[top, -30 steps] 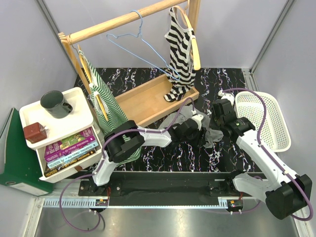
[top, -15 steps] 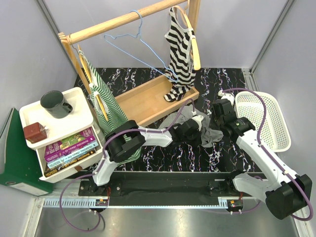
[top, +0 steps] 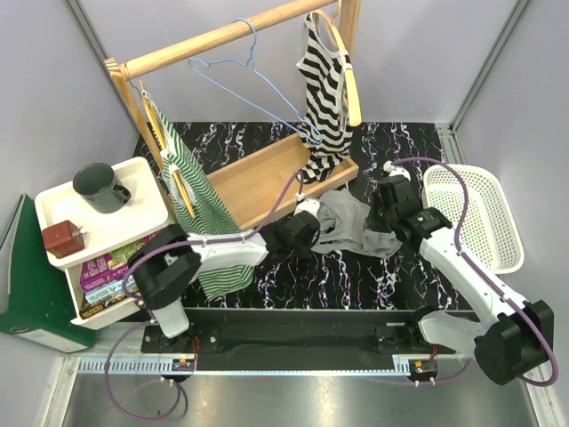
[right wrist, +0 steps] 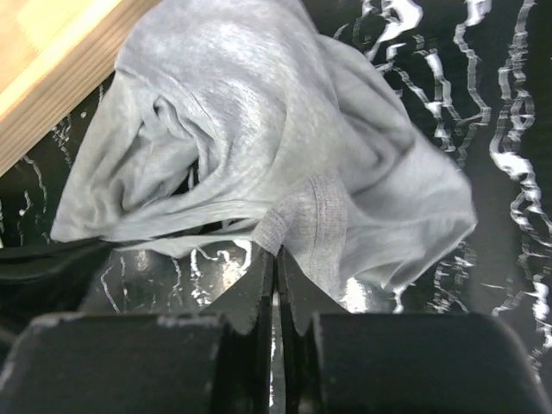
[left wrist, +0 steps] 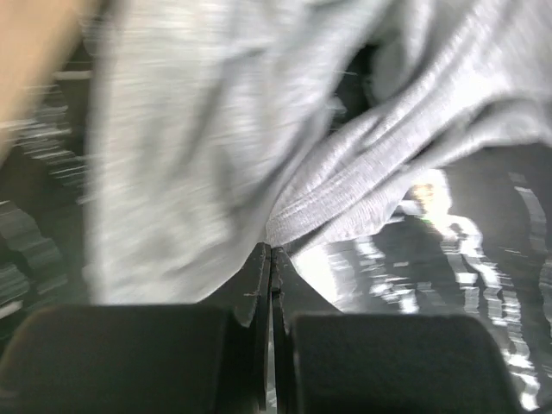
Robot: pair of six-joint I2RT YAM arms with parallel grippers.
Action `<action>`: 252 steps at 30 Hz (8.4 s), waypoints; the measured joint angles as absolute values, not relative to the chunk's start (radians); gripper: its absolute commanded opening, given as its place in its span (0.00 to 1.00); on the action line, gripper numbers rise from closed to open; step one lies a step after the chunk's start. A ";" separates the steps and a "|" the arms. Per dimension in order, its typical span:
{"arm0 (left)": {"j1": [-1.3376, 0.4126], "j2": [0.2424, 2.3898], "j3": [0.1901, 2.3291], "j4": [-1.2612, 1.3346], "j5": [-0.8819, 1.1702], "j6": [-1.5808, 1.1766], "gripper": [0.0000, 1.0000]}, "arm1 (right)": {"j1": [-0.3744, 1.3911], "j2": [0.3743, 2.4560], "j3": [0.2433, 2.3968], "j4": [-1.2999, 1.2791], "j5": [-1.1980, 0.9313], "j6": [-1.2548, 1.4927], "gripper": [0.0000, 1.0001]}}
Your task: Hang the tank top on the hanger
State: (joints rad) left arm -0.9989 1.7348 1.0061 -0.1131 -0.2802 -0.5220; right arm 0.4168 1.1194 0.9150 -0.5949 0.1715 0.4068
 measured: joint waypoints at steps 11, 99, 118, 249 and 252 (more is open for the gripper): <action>-0.969 1.473 0.968 -0.355 -0.626 -0.463 0.00 | 0.532 1.192 0.914 -0.543 0.119 0.424 0.01; -0.921 1.126 0.463 0.056 -0.255 -0.481 0.99 | 0.550 1.808 2.144 -0.576 -0.412 -0.177 0.04; -0.921 1.181 0.484 0.054 -0.259 -0.491 0.99 | 0.556 1.791 2.177 -0.527 -0.437 -0.108 0.00; -0.709 1.378 0.934 -0.103 -0.125 -0.352 0.54 | 0.620 0.919 1.055 -0.683 -0.271 0.266 0.00; -0.709 1.379 0.934 -0.127 -0.131 -0.347 0.73 | 0.625 0.916 1.038 -0.642 -0.256 0.266 0.00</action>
State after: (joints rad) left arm -0.7086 1.3792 0.9344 -0.1268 -0.1310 -0.3470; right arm 0.6247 0.9157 1.0378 -0.6422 -0.2562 0.2665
